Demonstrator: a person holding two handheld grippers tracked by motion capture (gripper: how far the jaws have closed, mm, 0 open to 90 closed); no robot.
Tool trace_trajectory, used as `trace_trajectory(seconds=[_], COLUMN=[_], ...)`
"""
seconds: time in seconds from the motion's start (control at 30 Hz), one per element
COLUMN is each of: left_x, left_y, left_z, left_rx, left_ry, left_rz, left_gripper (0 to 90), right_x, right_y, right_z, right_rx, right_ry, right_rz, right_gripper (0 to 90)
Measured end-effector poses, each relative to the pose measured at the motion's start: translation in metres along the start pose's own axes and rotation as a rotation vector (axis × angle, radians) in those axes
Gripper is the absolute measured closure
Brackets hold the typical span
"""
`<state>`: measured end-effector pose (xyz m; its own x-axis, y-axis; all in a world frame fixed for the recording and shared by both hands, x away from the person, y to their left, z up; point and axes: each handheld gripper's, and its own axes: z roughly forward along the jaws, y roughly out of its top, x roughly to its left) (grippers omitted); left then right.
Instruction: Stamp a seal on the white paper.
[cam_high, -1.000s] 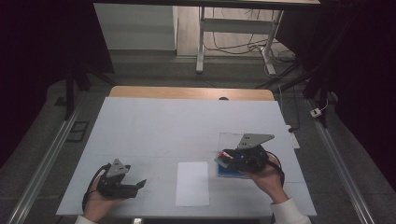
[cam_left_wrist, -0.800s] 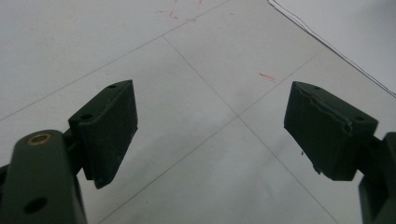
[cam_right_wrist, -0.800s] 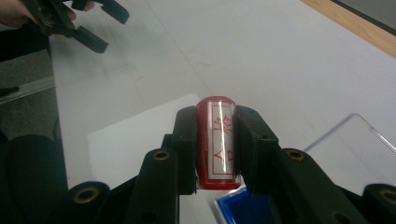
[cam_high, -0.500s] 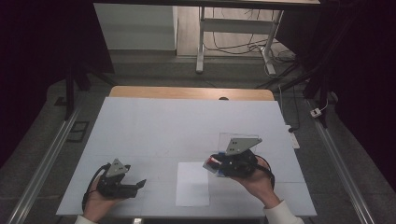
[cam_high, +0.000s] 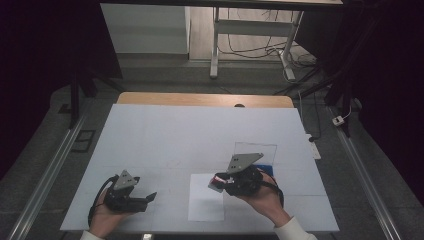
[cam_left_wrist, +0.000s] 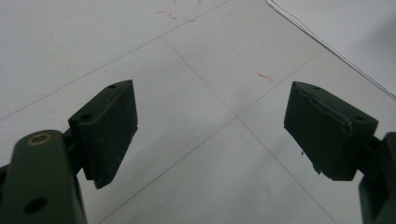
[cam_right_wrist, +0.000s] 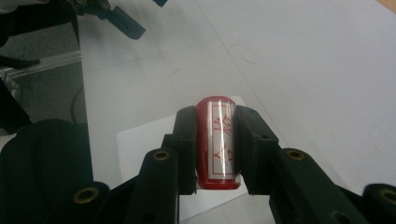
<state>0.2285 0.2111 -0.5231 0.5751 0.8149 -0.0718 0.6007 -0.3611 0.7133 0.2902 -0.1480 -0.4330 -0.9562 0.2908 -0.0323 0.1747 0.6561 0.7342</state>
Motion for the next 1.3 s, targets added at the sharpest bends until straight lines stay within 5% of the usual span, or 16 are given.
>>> trace_trajectory(seconds=[1.3], left_x=[0.0], left_y=[0.0], left_z=[0.001], left_rx=[0.007], left_ry=[0.002], left_rz=[0.004], left_gripper=[18.1], right_x=[0.012], right_y=[-0.006], right_z=[0.065], right_rx=[0.189], right_ry=[-0.014], right_rz=[-0.085], right_gripper=[70.0])
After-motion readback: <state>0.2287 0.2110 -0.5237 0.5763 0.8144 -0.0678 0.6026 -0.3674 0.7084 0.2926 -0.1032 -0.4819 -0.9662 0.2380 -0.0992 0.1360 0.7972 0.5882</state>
